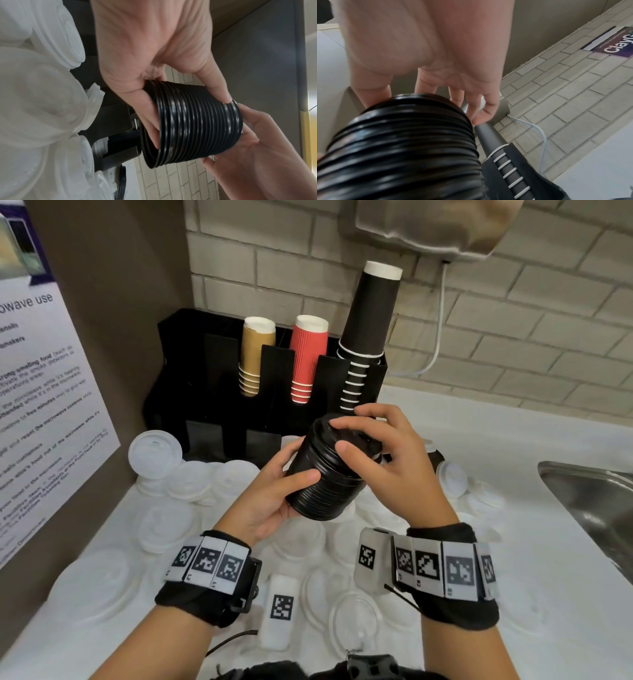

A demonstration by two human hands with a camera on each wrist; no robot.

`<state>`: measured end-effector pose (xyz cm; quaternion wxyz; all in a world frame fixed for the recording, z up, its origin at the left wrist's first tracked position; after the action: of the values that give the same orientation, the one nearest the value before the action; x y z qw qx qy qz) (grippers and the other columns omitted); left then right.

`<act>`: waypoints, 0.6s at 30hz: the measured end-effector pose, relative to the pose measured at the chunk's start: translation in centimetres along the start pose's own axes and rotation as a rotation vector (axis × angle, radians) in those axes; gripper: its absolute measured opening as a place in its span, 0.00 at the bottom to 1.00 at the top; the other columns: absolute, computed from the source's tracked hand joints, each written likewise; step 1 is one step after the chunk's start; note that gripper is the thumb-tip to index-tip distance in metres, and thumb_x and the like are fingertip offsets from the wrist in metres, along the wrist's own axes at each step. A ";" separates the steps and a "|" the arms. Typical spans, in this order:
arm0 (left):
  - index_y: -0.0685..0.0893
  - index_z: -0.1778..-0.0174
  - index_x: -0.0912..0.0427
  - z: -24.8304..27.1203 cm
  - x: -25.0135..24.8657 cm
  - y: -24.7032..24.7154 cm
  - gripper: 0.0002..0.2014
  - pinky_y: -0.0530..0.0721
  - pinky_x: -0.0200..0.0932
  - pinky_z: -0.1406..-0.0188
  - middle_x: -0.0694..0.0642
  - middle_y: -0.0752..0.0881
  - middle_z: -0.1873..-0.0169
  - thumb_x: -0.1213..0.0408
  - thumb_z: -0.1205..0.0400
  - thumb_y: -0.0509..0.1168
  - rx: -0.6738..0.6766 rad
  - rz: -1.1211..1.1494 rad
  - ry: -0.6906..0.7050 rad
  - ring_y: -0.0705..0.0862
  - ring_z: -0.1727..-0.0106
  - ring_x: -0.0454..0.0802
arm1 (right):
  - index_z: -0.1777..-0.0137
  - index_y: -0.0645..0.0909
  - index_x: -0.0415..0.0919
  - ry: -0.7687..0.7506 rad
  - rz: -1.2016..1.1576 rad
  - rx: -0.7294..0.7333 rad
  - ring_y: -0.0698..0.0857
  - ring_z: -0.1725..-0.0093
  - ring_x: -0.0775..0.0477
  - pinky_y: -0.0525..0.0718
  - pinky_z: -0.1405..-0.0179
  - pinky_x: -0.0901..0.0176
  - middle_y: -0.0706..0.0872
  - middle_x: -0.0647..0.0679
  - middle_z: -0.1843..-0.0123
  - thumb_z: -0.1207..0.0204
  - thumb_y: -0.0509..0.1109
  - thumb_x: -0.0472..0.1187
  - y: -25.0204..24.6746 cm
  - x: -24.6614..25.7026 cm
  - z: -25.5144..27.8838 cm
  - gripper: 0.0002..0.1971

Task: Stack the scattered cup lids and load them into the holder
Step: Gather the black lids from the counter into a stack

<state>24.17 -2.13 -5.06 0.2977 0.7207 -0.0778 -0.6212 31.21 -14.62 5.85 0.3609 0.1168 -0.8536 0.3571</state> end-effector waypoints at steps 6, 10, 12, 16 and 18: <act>0.76 0.27 0.47 -0.4 0.4 0.0 0.30 0.89 0.48 0.54 0.55 0.89 0.41 0.63 0.27 0.70 -0.010 0.047 -0.003 0.88 0.40 0.55 | 0.43 0.86 0.52 -0.022 0.019 0.000 0.79 0.39 0.61 0.77 0.40 0.70 0.76 0.51 0.37 0.27 0.77 0.43 0.1 -0.2 0.1 0.12; 0.77 0.28 0.47 -0.6 0.7 -0.1 0.29 0.88 0.47 0.54 0.56 0.88 0.40 0.63 0.27 0.72 -0.006 0.061 0.001 0.88 0.39 0.55 | 0.41 0.85 0.52 -0.034 0.032 0.016 0.78 0.38 0.61 0.76 0.40 0.72 0.75 0.51 0.37 0.29 0.78 0.46 0.2 -0.4 -0.1 0.16; 0.78 0.29 0.48 -0.8 0.9 -0.3 0.31 0.88 0.47 0.54 0.56 0.88 0.40 0.61 0.30 0.75 -0.011 0.072 0.004 0.88 0.39 0.54 | 0.38 0.84 0.53 -0.049 0.001 0.015 0.78 0.37 0.61 0.75 0.42 0.74 0.76 0.52 0.37 0.29 0.77 0.52 -0.5 -0.7 -0.4 0.19; 0.79 0.32 0.49 -1.2 0.5 -1.1 0.30 0.88 0.46 0.55 0.53 0.88 0.41 0.63 0.32 0.76 -0.063 0.114 0.035 0.88 0.40 0.51 | 0.42 0.81 0.61 0.163 -0.122 -0.148 0.80 0.44 0.63 0.76 0.47 0.72 0.80 0.56 0.38 0.25 0.66 0.58 -4.7 -5.3 -2.6 0.13; 0.79 0.33 0.48 -1.4 0.1 -1.5 0.25 0.89 0.45 0.55 0.52 0.90 0.42 0.64 0.27 0.72 -0.091 0.125 0.054 0.89 0.41 0.50 | 0.42 0.80 0.57 0.376 -0.018 -0.134 0.80 0.47 0.58 0.78 0.50 0.63 0.82 0.53 0.40 0.21 0.66 0.53 -6.2 -9.6 -4.3 0.10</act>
<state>25.15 -0.52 -5.84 0.3703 0.7166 -0.0864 -0.5847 43.19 -16.61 4.44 0.5239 0.0313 -0.7920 0.3119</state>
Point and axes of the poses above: each hand's wrist, its own z-axis away from the middle knuckle, its own y-axis out of the palm, x = y × z, the point moved 6 cm from there along -z, towards the middle knuckle
